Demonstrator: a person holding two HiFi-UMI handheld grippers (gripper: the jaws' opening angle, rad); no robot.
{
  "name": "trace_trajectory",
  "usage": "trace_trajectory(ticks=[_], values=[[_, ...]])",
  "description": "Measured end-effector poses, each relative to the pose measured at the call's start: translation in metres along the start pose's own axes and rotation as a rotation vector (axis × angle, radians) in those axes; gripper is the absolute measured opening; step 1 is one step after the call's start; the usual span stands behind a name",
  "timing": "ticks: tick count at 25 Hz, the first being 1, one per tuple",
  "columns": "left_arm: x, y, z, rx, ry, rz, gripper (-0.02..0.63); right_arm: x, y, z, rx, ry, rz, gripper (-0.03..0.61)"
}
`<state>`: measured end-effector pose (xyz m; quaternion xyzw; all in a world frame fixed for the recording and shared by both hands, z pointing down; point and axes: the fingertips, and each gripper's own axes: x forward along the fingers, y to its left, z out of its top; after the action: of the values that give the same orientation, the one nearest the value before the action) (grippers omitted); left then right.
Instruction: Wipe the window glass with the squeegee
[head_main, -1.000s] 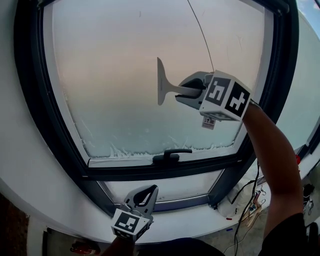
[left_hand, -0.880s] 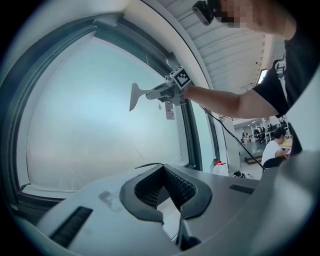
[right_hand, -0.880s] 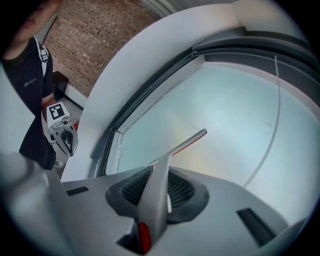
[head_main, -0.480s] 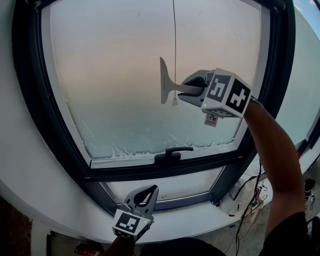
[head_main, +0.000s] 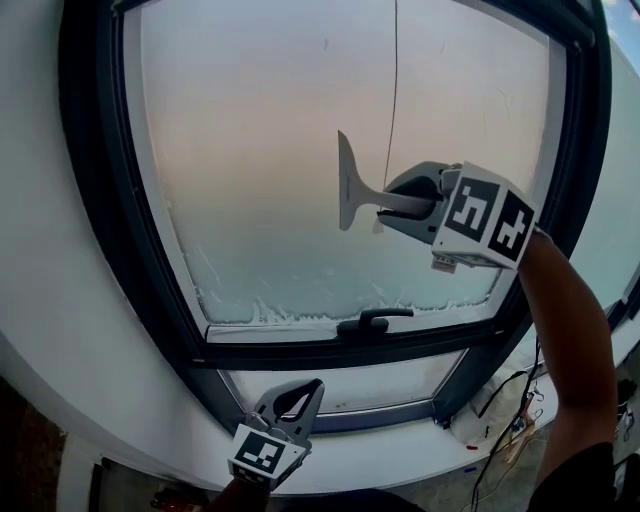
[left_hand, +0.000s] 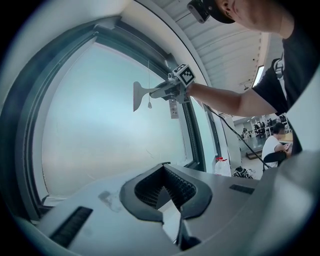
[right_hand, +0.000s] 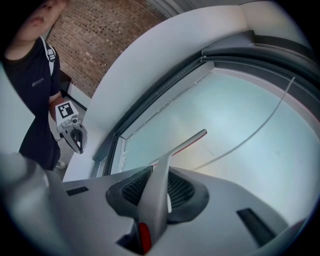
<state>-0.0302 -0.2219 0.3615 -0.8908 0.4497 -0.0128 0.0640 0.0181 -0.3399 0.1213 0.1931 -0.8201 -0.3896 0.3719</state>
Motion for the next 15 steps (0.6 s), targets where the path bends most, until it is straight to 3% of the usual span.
trace_trajectory(ticks=[7, 15], values=[[-0.040, 0.040, 0.015, 0.030, -0.017, 0.071, 0.002, 0.023, 0.029, 0.108, -0.037, -0.218, 0.085, 0.067], [-0.087, 0.068, 0.009, 0.030, 0.002, 0.155, 0.002, 0.085, -0.016, 0.191, -0.080, -0.259, 0.055, 0.067]])
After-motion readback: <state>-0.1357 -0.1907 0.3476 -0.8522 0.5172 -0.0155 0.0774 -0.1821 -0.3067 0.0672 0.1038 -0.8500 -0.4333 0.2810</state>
